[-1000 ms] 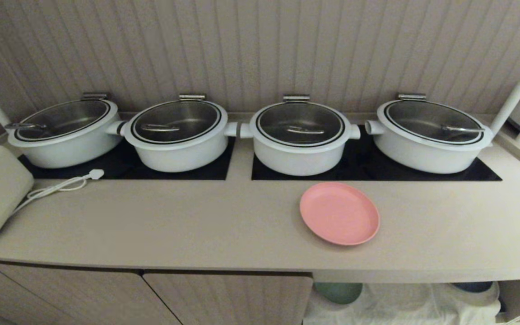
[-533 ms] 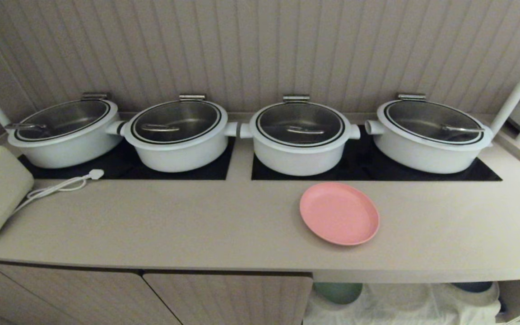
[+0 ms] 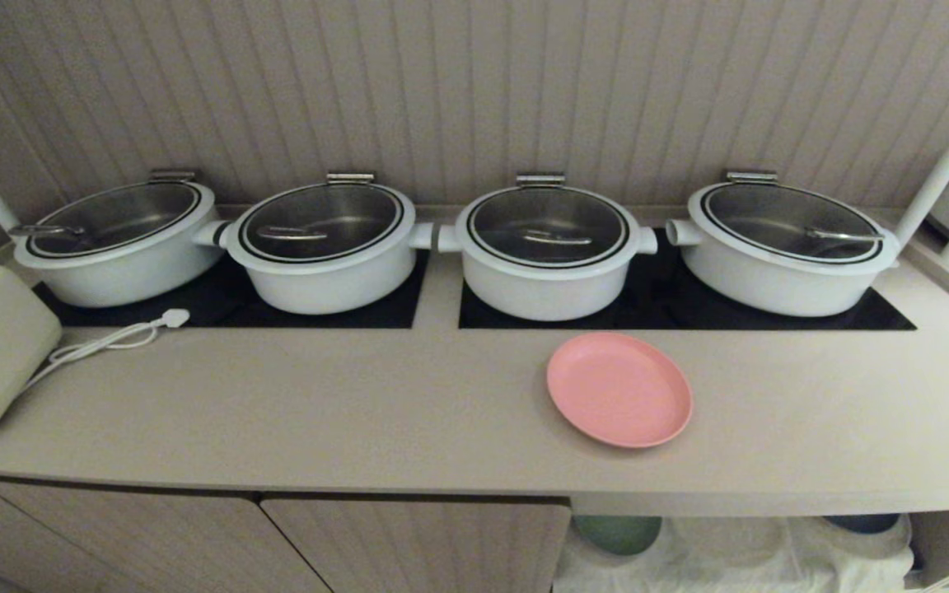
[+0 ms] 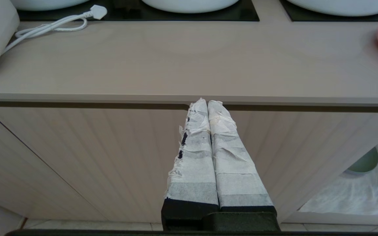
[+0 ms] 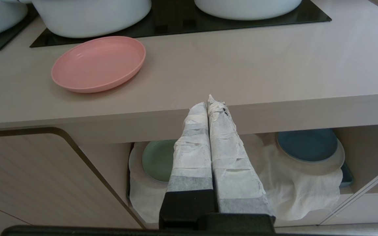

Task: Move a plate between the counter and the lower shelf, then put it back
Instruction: Pick up the plate

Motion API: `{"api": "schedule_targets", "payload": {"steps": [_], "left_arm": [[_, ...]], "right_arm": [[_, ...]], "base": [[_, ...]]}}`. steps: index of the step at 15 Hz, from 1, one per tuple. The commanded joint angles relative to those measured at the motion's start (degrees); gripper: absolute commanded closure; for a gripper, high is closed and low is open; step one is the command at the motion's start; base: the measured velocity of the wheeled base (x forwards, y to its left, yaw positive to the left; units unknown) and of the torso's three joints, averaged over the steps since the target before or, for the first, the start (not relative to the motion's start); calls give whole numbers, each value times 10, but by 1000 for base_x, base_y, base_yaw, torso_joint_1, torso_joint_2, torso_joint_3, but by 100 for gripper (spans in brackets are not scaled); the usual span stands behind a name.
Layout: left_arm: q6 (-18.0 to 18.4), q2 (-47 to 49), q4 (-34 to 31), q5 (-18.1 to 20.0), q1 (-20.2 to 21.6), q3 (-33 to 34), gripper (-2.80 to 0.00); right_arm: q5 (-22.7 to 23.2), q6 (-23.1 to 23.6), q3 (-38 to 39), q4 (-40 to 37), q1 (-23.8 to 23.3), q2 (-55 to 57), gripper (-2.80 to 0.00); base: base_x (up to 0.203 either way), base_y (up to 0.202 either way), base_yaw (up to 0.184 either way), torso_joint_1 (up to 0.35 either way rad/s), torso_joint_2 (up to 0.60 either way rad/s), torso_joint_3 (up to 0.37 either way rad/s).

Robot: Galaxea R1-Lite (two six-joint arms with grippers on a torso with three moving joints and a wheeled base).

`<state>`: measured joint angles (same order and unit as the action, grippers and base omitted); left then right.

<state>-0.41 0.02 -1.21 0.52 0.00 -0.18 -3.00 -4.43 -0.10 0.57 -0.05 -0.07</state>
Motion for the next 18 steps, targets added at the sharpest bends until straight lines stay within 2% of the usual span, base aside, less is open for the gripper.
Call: {"api": "schedule_targets", "payload": {"steps": [1, 6, 8, 11, 14, 18], "left_arm": [[0, 0, 0, 0, 0, 0, 0], [0, 0, 0, 0, 0, 0, 0], [0, 0, 0, 0, 0, 0, 0], [0, 0, 0, 0, 0, 0, 0], [0, 0, 0, 0, 0, 0, 0], [0, 0, 0, 0, 0, 0, 0]], "right_arm": [[0, 1, 0, 2, 0, 1, 0], [3, 3, -35, -11, 0, 3, 0], [6, 3, -71, -52, 0, 7, 0], [51, 3, -120, -91, 0, 24, 0], [71, 4, -159, -94, 1, 90, 0], [75, 15, -235, -94, 5, 217, 0]], "base": [[0, 0, 0, 0, 0, 0], [0, 0, 0, 0, 0, 0], [0, 0, 0, 0, 0, 0], [0, 0, 0, 0, 0, 0], [0, 0, 0, 0, 0, 0], [0, 0, 0, 0, 0, 0]]}}
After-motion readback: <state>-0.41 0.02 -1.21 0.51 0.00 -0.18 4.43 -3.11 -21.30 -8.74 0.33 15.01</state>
